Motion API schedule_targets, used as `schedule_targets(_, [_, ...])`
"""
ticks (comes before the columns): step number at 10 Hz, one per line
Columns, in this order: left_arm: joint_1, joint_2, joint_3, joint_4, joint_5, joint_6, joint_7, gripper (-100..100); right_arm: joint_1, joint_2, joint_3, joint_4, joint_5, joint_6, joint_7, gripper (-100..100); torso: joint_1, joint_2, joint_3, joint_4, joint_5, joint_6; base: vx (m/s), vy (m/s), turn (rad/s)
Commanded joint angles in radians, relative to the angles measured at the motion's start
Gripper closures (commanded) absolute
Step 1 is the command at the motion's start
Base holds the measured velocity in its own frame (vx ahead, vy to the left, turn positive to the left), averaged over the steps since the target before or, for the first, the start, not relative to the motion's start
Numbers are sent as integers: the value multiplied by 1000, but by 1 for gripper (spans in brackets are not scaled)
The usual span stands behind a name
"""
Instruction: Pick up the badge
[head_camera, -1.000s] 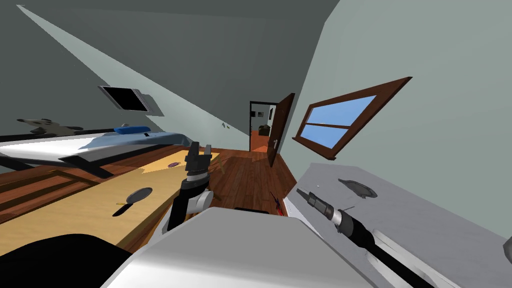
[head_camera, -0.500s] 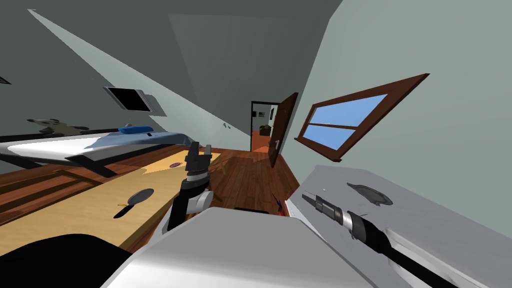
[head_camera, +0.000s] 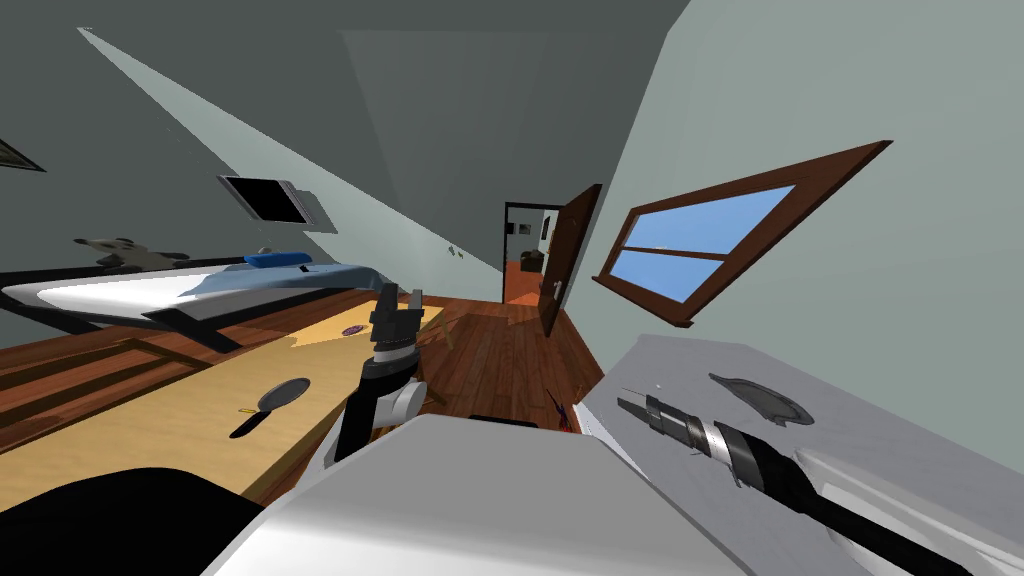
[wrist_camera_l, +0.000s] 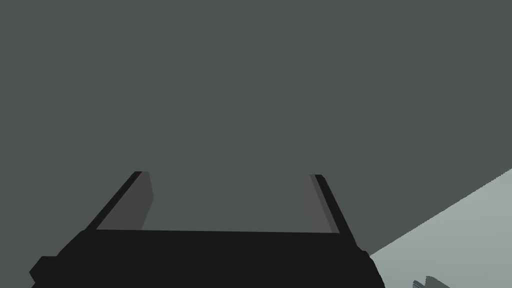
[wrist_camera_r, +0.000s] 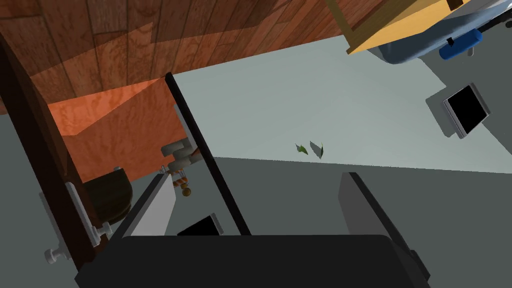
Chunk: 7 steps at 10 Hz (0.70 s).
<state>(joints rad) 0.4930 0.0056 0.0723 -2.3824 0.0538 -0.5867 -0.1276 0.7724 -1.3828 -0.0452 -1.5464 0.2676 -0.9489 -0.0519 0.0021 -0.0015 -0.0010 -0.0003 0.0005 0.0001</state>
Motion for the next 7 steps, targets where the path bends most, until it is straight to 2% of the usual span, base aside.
schedule_targets(1, [0, 0, 0, 0, 0, 0, 0, 0, 13, -50, 0, 50, 22, -20, 2, -100, 0, 0, 0, 0, 0, 0, 44, 46, 45])
schedule_targets(3, [0, 0, 0, 0, 0, 0, 0, 0, 13, -98, 0, 53, 22, -20, 2, -100, 0, -1, 0, 0, 0, 0, 29, 25, 10])
schedule_targets(4, [0, 0, 0, 0, 0, 0, 0, 0, 25, -134, -2, 96, 41, -40, 4, -100, -1, 0, 0, 0, 0, 0, 28, 25, 42])
schedule_targets(5, [0, 0, 0, 0, 0, 0, 0, 0, 25, -164, -2, 100, 41, -40, 4, -100, -1, 0, 0, 0, 0, 0, 32, 24, 20])
schedule_targets(6, [0, 0, 0, 0, 0, 0, 0, 0, 38, -194, -4, 145, 59, -59, 6, -100, -1, 0, 0, 0, 0, 0, 39, 25, 39])
schedule_targets(7, [0, 0, 0, 0, 0, 0, 0, 0, 38, -229, -4, 146, 59, -59, 6, -100, -1, -1, 0, 0, 0, 0, 33, 13, 16])
